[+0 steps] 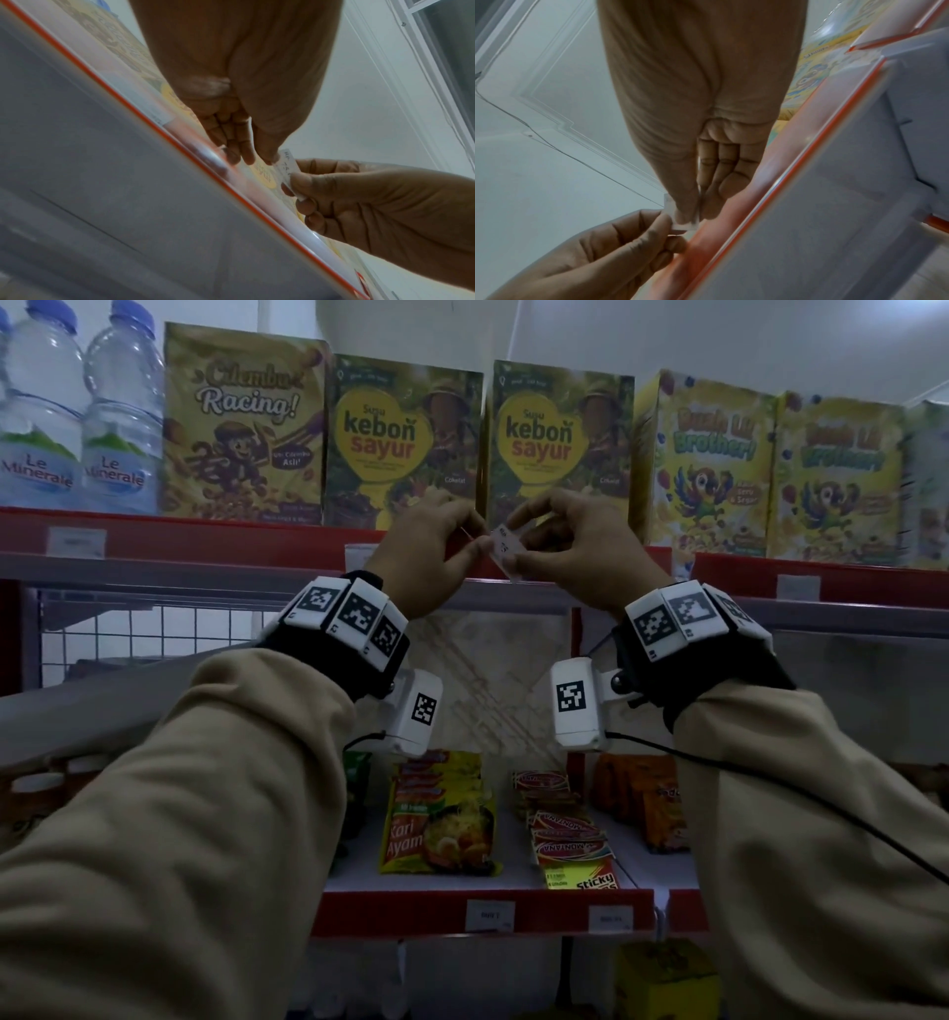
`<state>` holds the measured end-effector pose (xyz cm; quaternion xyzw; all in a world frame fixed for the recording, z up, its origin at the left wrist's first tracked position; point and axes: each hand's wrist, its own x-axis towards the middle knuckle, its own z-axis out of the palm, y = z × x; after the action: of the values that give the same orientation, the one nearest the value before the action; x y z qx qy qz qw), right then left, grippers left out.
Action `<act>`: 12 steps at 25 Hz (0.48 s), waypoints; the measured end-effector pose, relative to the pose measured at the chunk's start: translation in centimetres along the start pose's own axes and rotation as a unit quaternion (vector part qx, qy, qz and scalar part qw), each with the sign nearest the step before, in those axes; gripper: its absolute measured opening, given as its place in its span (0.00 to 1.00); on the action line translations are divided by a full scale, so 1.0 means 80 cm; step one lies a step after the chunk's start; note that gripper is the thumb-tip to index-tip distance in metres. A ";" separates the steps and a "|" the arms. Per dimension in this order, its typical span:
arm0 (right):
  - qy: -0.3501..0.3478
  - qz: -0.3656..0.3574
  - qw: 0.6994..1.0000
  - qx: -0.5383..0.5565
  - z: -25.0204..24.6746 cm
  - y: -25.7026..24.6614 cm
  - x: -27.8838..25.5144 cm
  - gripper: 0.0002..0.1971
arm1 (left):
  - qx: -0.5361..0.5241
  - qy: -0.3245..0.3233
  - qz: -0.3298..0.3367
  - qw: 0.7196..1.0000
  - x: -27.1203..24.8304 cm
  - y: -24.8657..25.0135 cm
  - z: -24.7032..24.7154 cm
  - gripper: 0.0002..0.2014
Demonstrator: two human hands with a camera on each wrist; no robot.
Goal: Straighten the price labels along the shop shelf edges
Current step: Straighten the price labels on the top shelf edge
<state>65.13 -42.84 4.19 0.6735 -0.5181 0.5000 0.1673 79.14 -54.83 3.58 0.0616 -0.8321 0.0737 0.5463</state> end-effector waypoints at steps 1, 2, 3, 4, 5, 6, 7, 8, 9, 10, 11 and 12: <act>-0.006 -0.002 1.000 -0.016 0.001 0.002 -0.001 0.13 | 0.006 0.005 -0.001 1.000 0.000 -0.001 0.000 0.10; -0.008 -0.005 1.000 -0.026 0.001 0.005 -0.002 0.10 | 0.013 0.004 0.001 1.000 0.000 -0.002 -0.001 0.11; -0.002 -0.006 0.999 -0.032 0.002 0.007 -0.001 0.08 | 0.024 -0.004 0.004 1.000 0.000 -0.004 -0.003 0.11; 0.014 -0.005 0.999 -0.039 0.002 0.010 0.001 0.07 | 0.040 -0.014 0.009 0.999 0.000 -0.007 -0.006 0.12; 0.036 -0.004 0.998 -0.050 0.003 0.013 0.004 0.07 | 0.056 -0.025 0.013 0.998 0.000 -0.009 -0.009 0.12; 0.061 -0.003 0.996 -0.063 0.004 0.015 0.009 0.07 | 0.069 -0.033 0.017 0.997 0.001 -0.011 -0.014 0.12; 0.084 -0.004 0.993 -0.077 0.005 0.016 0.014 0.07 | 0.075 -0.038 0.017 0.996 0.002 -0.012 -0.018 0.11; 0.103 -0.010 0.990 -0.094 0.007 0.015 0.020 0.06 | 0.077 -0.039 0.015 0.996 0.003 -0.013 -0.021 0.10; 0.114 -0.020 0.987 -0.113 0.011 0.013 0.026 0.06 | 0.074 -0.037 0.008 0.997 0.003 -0.015 -0.024 0.09; 0.119 -0.030 0.983 -0.135 0.013 0.011 0.029 0.06 | 0.062 -0.033 0.000 0.998 0.004 -0.013 -0.024 0.09; 0.118 -0.042 0.980 -0.155 0.016 0.008 0.033 0.06 | 0.049 -0.024 -0.012 0.998 0.004 -0.012 -0.025 0.09; 0.113 -0.051 0.977 -0.174 0.017 0.006 0.036 0.06 | 0.037 -0.012 -0.023 0.999 0.004 -0.011 -0.023 0.09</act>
<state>65.31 -45.54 5.89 0.5990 -0.5399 0.4657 0.3645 80.84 -55.32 4.66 0.1014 -0.8336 0.0910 0.5354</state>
